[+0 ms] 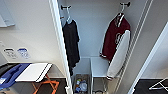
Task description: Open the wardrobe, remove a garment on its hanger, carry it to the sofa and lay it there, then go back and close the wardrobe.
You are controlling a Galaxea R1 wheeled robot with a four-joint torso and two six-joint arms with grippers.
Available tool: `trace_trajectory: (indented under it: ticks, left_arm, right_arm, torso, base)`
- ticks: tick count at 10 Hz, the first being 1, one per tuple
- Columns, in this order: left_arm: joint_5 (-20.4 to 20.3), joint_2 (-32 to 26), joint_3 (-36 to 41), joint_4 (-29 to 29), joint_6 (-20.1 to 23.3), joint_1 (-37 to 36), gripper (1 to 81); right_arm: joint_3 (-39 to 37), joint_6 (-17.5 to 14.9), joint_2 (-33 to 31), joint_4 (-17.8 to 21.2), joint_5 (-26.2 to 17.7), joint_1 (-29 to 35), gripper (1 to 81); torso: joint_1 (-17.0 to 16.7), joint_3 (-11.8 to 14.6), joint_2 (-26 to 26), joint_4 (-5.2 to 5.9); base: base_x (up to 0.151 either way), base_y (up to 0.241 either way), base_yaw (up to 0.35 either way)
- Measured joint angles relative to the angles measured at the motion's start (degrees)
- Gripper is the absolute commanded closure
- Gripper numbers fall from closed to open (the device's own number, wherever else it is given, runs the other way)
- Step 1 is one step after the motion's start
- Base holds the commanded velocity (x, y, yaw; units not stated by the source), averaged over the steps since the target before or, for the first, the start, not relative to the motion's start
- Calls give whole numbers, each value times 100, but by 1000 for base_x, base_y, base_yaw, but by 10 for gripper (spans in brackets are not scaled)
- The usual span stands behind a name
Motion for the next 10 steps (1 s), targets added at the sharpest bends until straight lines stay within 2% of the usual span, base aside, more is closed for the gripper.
trace_trajectory:
  ticks: [3,6,10]
  left_arm:
    - [17,-11,22,13,-122,-282,10]
    - [12,-52,-27,5,-461,-469,10]
    - [-85,321,-730,-472,-485,-483,10]
  right_arm:
    - [35,0,0,0,-13,46,10]
    - [39,0,0,0,-17,49,10]
    - [234,0,-11,-2,-20,66,10]
  torso:
    - [2,0,0,0]
    - [2,-2,0,0]
    - [2,-2,0,0]
  base:
    - [0,0,0]
    - [0,0,0]
    - [0,0,0]
